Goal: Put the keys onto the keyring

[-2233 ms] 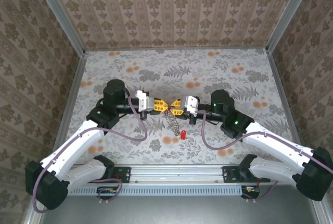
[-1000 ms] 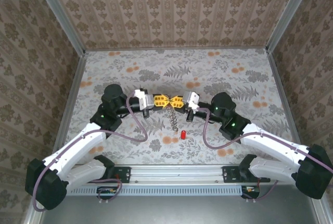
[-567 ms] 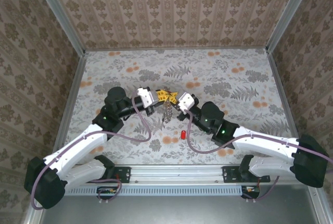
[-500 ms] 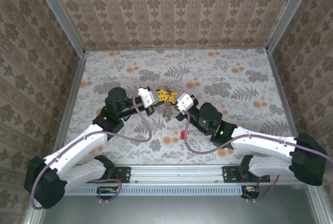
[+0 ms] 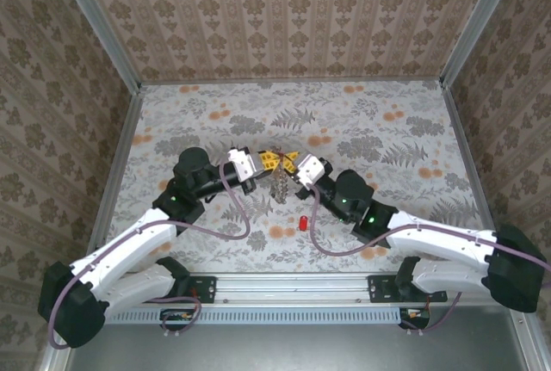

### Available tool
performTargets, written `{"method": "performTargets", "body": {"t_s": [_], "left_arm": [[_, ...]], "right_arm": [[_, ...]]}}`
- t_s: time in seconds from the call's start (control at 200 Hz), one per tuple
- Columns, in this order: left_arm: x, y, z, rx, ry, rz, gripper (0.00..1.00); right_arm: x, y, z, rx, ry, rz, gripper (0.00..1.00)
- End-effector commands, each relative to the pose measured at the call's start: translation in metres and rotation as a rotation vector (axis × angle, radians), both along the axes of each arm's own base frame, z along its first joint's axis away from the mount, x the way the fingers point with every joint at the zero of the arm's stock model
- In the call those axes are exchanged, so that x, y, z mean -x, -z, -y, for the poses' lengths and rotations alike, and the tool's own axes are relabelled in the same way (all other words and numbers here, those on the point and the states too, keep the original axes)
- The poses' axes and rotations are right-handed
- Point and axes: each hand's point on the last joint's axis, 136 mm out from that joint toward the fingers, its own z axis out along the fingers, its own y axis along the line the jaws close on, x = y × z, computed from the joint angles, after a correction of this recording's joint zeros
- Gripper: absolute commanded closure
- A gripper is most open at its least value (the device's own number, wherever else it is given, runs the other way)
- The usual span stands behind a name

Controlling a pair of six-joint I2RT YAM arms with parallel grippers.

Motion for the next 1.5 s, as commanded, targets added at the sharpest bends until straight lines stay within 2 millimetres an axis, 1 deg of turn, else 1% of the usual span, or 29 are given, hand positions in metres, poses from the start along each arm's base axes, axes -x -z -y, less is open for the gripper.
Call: {"method": "performTargets", "body": {"t_s": [0.0,0.09,0.155,0.235,0.305,0.385,0.48,0.665,0.84,0.995,1.14,1.385,1.495], "left_arm": [[0.026,-0.018,0.0,0.037,0.14,0.061,1.0],[0.038,-0.024,-0.001,0.047,0.225,0.066,1.0],[0.045,-0.028,-0.001,0.048,0.275,0.069,1.0],[0.052,-0.033,-0.001,0.047,0.325,0.074,1.0],[0.057,-0.037,0.0,0.043,0.359,0.074,1.0],[0.061,-0.04,-0.001,0.042,0.384,0.074,1.0],[0.064,-0.043,0.0,0.039,0.41,0.071,1.0],[0.066,-0.044,0.002,0.034,0.443,0.053,1.0],[0.066,-0.044,0.004,0.034,0.446,0.05,1.0],[0.066,-0.044,0.006,0.032,0.453,0.043,1.0],[0.066,-0.042,0.007,0.025,0.455,0.034,1.0],[0.065,-0.04,0.008,0.016,0.457,0.02,1.0],[0.064,-0.039,0.008,0.014,0.451,0.019,1.0]], "right_arm": [[0.02,-0.018,0.003,-0.03,-0.186,0.06,0.82],[0.032,-0.024,0.009,-0.026,-0.304,0.089,0.78],[0.039,-0.023,0.011,-0.008,-0.374,0.082,0.75],[0.048,-0.02,0.009,0.032,-0.466,0.057,0.73],[0.056,-0.012,0.006,0.076,-0.53,0.028,0.72],[0.063,-0.007,0.003,0.113,-0.58,0.012,0.71],[0.069,-0.007,0.001,0.126,-0.619,0.01,0.72],[0.068,-0.018,0.0,0.094,-0.614,0.035,0.73],[0.063,-0.027,0.0,0.075,-0.58,0.067,0.74],[0.066,-0.033,-0.004,0.062,-0.593,0.09,0.77],[0.07,-0.036,-0.008,0.061,-0.609,0.102,0.82],[0.07,-0.039,-0.008,0.059,-0.599,0.103,0.81],[0.068,-0.039,-0.009,0.06,-0.593,0.102,0.85]]}}
